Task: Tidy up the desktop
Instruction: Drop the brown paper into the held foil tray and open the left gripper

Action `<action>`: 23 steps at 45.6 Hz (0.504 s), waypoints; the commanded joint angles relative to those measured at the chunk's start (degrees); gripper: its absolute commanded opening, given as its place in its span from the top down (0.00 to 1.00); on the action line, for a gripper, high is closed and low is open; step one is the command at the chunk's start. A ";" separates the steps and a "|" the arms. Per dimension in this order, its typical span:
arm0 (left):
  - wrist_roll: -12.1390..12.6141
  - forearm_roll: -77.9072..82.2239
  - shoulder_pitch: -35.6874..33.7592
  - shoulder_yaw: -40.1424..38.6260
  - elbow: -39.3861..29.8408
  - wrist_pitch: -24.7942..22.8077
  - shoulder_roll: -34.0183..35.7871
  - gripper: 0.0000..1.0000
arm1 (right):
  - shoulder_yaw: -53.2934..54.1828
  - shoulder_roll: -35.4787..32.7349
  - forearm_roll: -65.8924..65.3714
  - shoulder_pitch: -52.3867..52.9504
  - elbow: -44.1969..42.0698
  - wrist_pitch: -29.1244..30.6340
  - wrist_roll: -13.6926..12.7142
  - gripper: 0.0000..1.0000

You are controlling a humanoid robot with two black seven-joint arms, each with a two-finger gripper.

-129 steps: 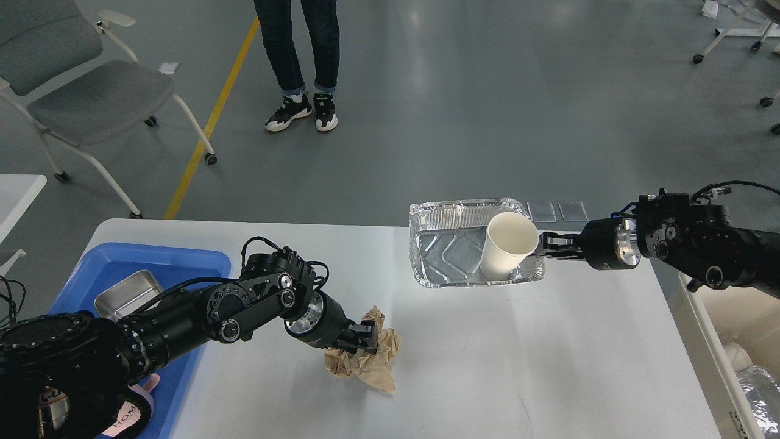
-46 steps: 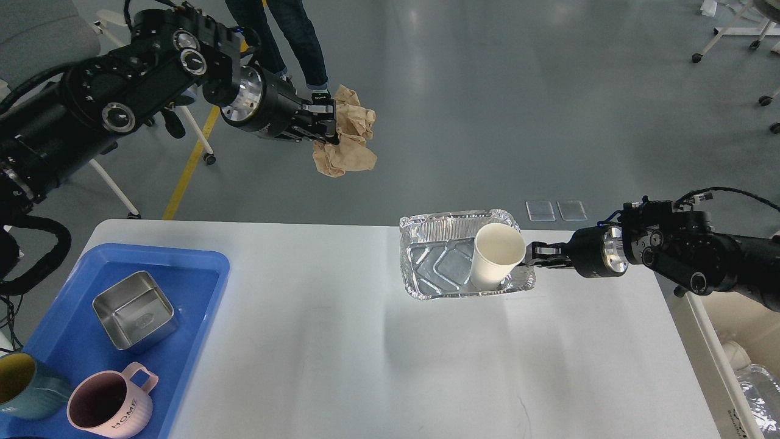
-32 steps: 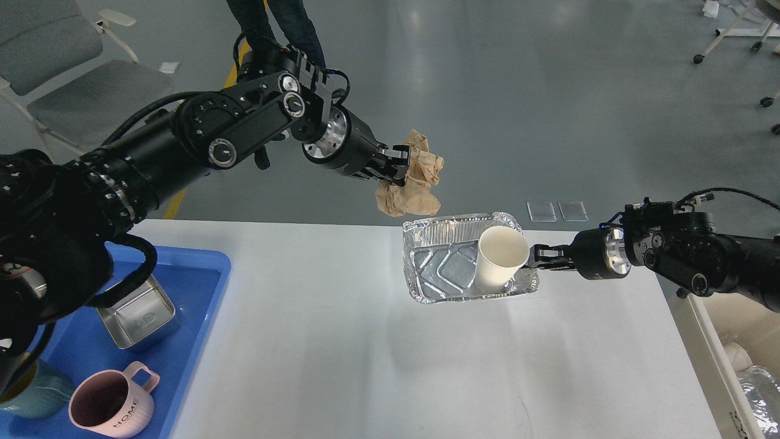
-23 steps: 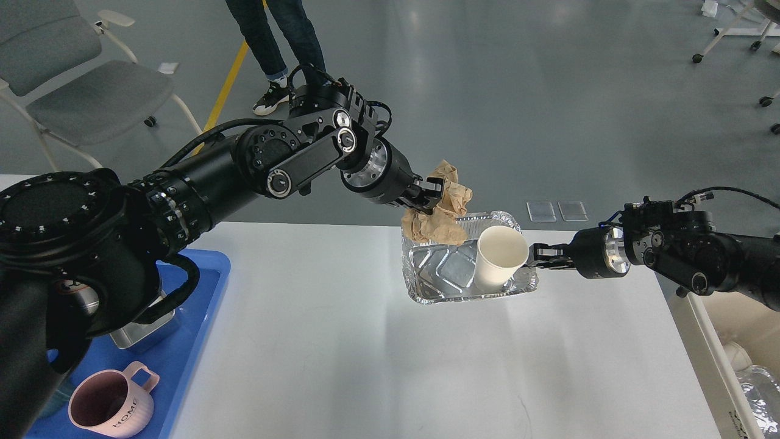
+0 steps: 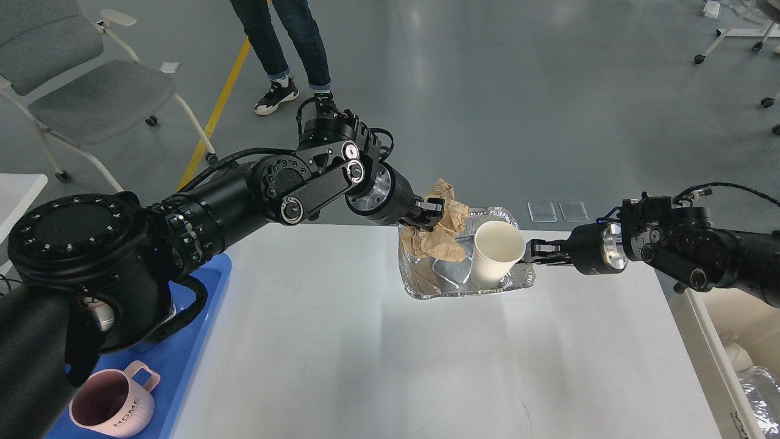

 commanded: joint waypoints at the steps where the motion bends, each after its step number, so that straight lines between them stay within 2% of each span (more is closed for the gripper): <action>1: 0.09 -0.60 0.03 -0.29 0.00 1.18 0.08 0.05 | 0.00 -0.18 0.08 0.00 0.00 0.00 0.00 1.00; 2: 0.09 -0.60 0.03 -0.56 0.00 1.01 0.08 0.01 | 0.00 -0.26 0.08 0.00 0.00 0.00 0.00 1.00; 18: 0.18 -4.37 -0.15 -1.35 0.00 1.44 0.52 0.01 | 0.00 -1.41 0.08 0.00 0.09 0.00 0.09 1.00; 23: -1.05 -9.90 -1.73 -1.53 -0.09 1.62 1.74 0.01 | 0.00 -1.50 0.08 0.00 0.00 0.00 0.09 1.00</action>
